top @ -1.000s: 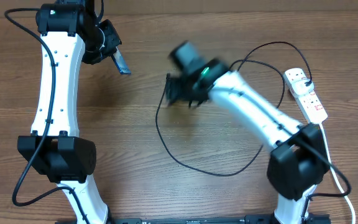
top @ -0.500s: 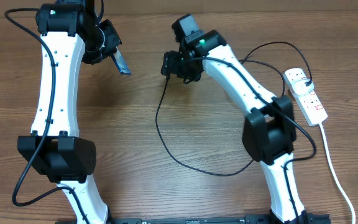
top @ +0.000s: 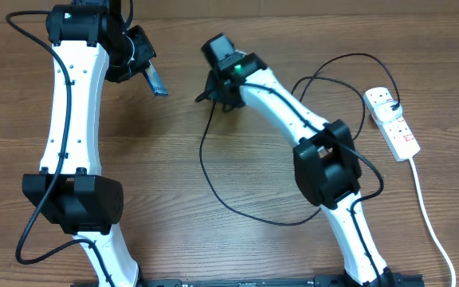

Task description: Plug charger to phone and switch on socket

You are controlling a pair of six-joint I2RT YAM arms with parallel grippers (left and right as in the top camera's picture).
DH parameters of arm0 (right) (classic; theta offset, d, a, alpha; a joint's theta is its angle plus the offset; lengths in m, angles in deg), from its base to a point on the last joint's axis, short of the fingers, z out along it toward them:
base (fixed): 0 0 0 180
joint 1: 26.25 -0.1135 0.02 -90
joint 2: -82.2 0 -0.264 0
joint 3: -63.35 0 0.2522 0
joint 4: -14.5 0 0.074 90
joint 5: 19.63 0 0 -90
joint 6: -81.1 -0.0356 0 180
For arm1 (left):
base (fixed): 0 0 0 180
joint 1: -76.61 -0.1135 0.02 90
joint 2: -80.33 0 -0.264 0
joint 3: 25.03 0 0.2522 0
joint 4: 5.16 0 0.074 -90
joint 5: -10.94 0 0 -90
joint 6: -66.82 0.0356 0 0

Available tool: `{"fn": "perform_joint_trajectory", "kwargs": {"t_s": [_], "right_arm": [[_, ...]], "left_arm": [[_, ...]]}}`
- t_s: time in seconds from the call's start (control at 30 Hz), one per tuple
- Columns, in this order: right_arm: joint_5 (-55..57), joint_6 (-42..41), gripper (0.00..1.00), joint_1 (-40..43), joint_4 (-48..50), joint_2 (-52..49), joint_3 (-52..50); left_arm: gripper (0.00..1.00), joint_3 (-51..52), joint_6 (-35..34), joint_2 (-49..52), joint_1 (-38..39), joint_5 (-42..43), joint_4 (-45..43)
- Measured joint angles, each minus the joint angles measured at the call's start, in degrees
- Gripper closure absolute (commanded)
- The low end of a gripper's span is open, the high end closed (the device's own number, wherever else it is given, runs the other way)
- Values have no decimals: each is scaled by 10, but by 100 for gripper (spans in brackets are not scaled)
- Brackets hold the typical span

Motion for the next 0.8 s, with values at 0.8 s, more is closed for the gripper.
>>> {"fn": "perform_joint_trajectory", "kwargs": {"t_s": [0.8], "right_arm": [[51, -19, 75, 0, -109, -43, 17]], "left_arm": [[96, 0, 0, 0, 0, 0, 0]]}}
